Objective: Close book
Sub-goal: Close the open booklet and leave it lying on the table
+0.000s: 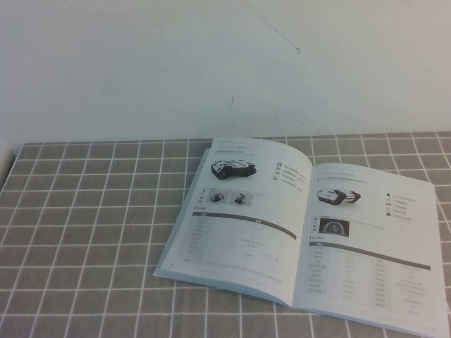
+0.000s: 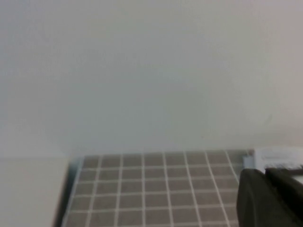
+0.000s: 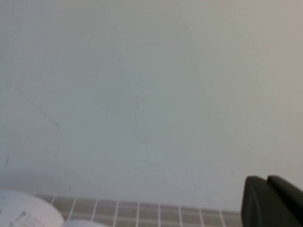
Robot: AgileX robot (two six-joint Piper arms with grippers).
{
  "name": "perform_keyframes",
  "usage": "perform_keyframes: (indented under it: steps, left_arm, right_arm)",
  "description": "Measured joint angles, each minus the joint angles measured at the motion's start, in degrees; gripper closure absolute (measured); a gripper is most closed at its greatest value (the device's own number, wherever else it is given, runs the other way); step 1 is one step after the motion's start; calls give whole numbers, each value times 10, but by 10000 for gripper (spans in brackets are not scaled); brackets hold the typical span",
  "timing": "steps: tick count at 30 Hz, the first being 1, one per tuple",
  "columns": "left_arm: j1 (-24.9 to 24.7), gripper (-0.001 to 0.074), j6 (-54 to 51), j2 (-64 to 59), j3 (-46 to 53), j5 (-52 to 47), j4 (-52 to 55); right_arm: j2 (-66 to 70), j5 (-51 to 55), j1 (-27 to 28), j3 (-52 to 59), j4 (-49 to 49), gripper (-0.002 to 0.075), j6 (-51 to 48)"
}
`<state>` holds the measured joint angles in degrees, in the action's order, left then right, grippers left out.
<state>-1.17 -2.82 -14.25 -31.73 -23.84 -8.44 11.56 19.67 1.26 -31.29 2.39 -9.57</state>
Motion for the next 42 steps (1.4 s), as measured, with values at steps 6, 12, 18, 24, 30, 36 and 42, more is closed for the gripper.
perform_keyframes:
  steps: [6,12,18,24,30,36,42]
  left_arm:
    - [0,738,-143,-167,-71,-82,-174]
    - [0,738,-240,-334,-108,-93,-282]
    - [0,738,-298,-486,-140,-92,-336]
    - [0,738,-392,-615,-161,-41,-402]
    - [0,738,-446,-735,-199,-52,-465]
    - [-32,738,-447,-832,-254,-81,-470]
    - [-96,738,-432,-889,-312,-64,-451]
  right_arm:
    - [183,104,0,-73,89,729,-74]
    - [370,131,0,-110,232,729,-221]
    - [521,131,0,-112,388,729,-394]
    - [633,96,-13,-116,432,729,-452]
    - [719,21,-54,-116,449,729,-454]
    - [810,-20,-92,-122,456,729,-473]
    - [874,-29,-92,-123,456,729,-493]
